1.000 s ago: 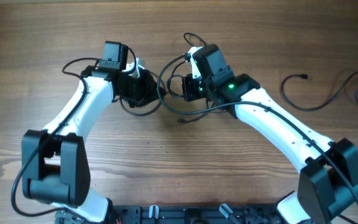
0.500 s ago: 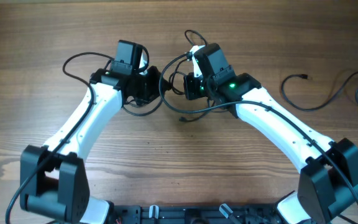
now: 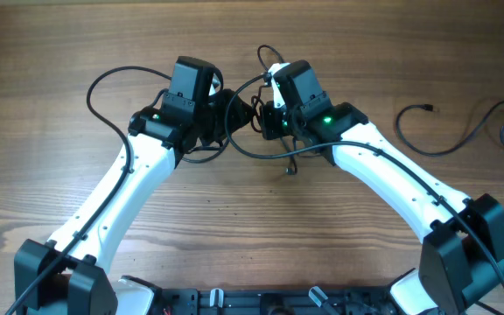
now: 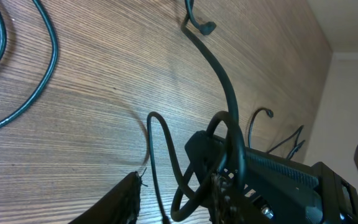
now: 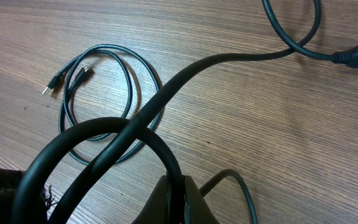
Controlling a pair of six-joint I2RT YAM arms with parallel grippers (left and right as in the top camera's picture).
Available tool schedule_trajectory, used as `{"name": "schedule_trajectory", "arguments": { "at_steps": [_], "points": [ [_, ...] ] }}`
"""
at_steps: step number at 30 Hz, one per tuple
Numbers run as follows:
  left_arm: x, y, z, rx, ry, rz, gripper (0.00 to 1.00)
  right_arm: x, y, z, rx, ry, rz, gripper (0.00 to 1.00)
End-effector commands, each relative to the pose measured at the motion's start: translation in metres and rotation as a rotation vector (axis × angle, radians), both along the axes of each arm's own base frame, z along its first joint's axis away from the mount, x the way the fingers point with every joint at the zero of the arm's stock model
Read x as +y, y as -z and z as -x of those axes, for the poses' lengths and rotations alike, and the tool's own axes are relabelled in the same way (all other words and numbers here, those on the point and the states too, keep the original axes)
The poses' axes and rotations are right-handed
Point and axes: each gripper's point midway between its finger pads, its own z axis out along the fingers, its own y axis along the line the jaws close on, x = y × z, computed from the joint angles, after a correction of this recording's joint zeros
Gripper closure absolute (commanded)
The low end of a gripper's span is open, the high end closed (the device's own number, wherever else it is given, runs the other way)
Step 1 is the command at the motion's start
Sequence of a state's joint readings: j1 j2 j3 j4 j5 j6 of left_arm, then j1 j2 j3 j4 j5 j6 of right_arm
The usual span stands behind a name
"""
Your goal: Untangle cables
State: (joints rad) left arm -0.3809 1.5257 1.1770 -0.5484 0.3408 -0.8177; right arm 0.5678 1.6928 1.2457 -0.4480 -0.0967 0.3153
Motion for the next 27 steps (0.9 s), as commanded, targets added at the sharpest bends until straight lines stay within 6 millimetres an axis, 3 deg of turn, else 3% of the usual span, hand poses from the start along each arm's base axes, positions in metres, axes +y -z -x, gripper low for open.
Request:
{"name": "schedule_trajectory", "arguments": {
  "at_steps": [1, 7, 9, 13, 18, 22, 27],
  "points": [
    [0.001, -0.001, -0.003, -0.017, -0.013, -0.016, 0.59, 0.009, 0.009, 0.007, 0.028, -0.039, -0.004, 0.96],
    [0.037, 0.011, -0.011, 0.008, -0.122, -0.114, 0.58, 0.004, 0.011, 0.005, 0.034, 0.008, 0.003, 0.96],
    [0.053, 0.014, -0.010, 0.050, -0.153, -0.099, 0.57, -0.002, 0.014, 0.005, 0.037, 0.025, 0.031, 0.96],
    [0.065, 0.012, -0.012, 0.085, -0.163, -0.028, 0.58, -0.003, 0.017, 0.006, 0.057, 0.052, 0.022, 0.96],
    [0.041, 0.011, 0.004, 0.019, 0.082, -0.058, 0.60, 0.016, 0.015, 0.021, 0.167, 0.050, -0.113, 0.96],
    [0.010, -0.005, 0.028, 0.030, 0.267, 0.107, 0.64, 0.016, 0.016, 0.022, 0.184, 0.070, -0.125, 0.96],
    [0.014, -0.001, 0.025, -0.019, 0.301, 0.048, 0.63, 0.016, 0.016, 0.022, 0.193, 0.084, -0.134, 0.96]
  ]
}}
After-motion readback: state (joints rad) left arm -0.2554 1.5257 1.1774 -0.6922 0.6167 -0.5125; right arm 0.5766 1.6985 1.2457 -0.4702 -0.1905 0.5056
